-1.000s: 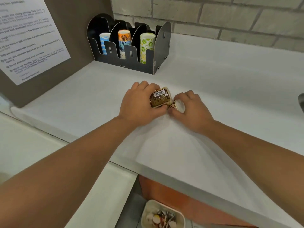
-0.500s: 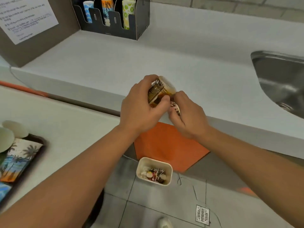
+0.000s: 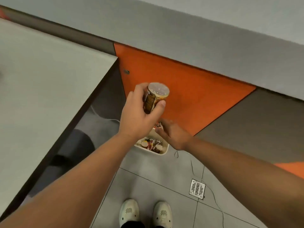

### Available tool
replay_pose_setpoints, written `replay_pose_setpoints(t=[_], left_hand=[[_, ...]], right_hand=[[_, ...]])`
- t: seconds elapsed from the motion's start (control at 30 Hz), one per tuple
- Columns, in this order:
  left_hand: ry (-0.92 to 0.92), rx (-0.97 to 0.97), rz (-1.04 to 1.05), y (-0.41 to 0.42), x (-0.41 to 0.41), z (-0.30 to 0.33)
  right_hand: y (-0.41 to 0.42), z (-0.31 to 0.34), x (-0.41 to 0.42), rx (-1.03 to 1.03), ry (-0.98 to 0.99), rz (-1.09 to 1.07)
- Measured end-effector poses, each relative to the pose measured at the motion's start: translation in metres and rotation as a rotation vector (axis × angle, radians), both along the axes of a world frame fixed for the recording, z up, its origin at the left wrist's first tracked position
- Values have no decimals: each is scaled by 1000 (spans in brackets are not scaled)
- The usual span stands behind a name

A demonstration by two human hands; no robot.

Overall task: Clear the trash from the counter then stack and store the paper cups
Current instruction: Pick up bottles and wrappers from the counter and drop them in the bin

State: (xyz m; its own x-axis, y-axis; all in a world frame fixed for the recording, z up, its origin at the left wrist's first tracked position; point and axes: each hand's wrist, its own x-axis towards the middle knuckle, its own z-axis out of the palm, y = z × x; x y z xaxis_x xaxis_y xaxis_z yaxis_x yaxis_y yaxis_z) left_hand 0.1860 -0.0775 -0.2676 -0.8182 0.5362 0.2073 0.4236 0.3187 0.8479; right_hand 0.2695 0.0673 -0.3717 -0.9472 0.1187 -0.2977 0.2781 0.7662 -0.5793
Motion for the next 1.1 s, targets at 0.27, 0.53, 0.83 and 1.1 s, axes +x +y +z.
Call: replay_pose_setpoints(t=[0.27,0.53,0.83,1.1], left_hand=[[-178,-53,-41,-6,-9,-170],[-138,-217,-51,13,-31,-314],[-224,-619,-114,32,-35,-398],[-196,-694,-126,21,-41,-312]], right_hand=[[5,-189,1,-28,-141,-216],[11,-310,-16,0,-209,-265],[12,-324,-22,64,-176,-289],[9,-229,-17,56,-41,-278]])
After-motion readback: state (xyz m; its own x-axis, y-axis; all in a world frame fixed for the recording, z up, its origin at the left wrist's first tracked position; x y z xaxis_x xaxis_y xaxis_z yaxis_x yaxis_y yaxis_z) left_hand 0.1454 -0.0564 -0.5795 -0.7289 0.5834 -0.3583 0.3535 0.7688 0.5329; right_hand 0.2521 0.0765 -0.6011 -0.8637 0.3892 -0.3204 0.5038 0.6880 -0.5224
